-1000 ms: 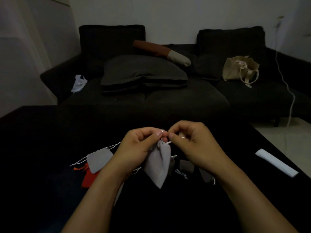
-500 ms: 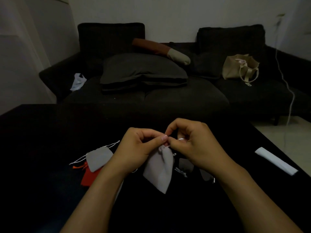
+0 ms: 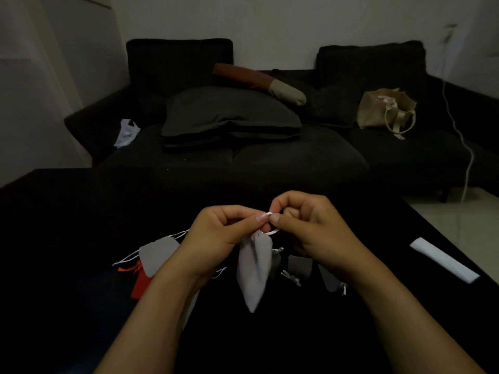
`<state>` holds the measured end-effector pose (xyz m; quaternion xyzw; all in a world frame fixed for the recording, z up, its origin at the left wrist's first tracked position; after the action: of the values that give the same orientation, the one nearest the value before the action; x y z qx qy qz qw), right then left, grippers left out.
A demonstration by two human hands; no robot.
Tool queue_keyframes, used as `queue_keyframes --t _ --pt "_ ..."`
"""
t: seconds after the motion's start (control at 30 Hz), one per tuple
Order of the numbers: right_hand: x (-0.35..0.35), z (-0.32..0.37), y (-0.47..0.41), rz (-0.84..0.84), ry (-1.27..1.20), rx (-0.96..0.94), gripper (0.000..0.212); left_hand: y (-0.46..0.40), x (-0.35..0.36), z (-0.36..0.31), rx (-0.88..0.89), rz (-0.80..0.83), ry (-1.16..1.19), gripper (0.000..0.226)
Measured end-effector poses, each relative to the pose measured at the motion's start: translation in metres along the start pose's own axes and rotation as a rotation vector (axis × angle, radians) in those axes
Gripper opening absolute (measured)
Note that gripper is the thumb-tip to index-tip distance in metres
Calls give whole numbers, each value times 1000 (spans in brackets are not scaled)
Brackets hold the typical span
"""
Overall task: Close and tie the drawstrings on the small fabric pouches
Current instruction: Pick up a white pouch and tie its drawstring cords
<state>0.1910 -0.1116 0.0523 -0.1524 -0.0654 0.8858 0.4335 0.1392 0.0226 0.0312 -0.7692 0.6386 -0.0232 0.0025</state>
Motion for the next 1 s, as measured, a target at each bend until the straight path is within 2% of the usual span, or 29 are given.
queue_keyframes --t 0.1,0.2,0.37,0.5,0.63,0.73,0.9,1.0 --pt "9 -3 0 52 -180 104 9 -1 1 1 -23 8 129 18" --pt "10 -6 -3 51 -163 117 9 -4 1 3 -29 28 158 20" --pt "4 -7 -4 18 -85 32 6 -6 -5 2 18 -45 143 29" --pt "-12 -8 -4 1 135 42 25 -4 -13 -5 80 -133 59 24" --pt "-17 -7 -2 -44 422 21 9 -3 -13 -4 98 -177 -8 12" --pt "-15 3 -1 -52 567 -86 6 -4 -14 -4 127 -207 -92 11" --pt "-3 21 1 -5 800 -242 15 -7 -13 -4 213 -215 -232 16" --pt "5 30 4 -39 942 -408 14 -7 -14 -4 223 -225 -297 19"
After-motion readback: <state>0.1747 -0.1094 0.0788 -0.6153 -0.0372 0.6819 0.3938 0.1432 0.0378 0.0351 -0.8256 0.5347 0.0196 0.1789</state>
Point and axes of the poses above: each hand's wrist, its own y-axis away from the middle knuckle, its own x-axis out of the palm, z = x × y, the point moved 7 cm from there along -y, towards the middle knuckle, and after that the axes turned 1 degree about -x, right-handed, at the moved point
